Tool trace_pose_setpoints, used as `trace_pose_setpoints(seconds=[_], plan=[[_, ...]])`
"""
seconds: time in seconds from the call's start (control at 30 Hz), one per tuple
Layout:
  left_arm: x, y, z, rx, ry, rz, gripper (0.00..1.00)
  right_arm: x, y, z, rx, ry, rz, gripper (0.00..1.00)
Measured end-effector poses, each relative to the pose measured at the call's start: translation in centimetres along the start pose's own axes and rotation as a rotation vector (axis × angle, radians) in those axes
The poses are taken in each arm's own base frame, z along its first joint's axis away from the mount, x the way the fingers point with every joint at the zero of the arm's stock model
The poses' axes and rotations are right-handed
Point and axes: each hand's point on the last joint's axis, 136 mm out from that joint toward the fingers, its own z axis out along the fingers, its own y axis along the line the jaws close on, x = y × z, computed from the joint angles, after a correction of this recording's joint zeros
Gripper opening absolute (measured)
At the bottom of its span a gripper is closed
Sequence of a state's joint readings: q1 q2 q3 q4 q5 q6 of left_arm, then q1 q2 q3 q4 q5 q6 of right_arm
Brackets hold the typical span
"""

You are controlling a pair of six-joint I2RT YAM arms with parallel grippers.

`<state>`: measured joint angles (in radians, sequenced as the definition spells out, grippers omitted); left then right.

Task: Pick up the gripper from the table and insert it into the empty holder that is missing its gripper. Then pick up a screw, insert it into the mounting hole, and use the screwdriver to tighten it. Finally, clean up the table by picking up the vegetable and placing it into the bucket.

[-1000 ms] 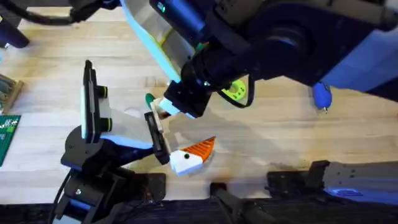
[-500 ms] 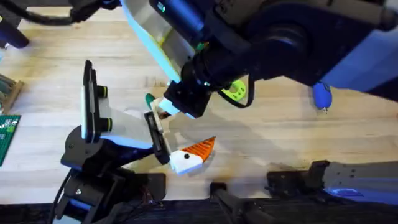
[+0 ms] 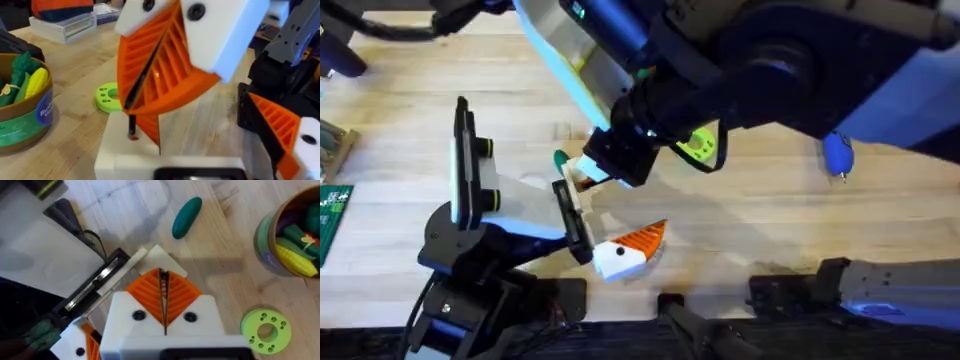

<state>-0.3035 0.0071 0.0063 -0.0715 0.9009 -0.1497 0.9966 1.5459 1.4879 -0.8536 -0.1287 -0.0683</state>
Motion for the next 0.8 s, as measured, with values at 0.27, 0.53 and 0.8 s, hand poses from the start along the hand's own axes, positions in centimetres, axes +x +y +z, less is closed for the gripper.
trace_pose_setpoints(seconds=[0.27,0.53,0.8], plan=[[0.0,0.0,0.0,0.0,0.0,0.0,0.985,0.04,0.52,0.09,-0.031,0.002,0.001,0.007],[-0.01,0.0,0.0,0.0,0.0,0.0,0.986,0.13,0.37,0.11,-0.022,0.006,0.001,0.007],[0.0,0.0,0.0,0.0,0.0,0.0,0.985,0.18,0.23,0.11,-0.015,0.008,0.001,0.007]])
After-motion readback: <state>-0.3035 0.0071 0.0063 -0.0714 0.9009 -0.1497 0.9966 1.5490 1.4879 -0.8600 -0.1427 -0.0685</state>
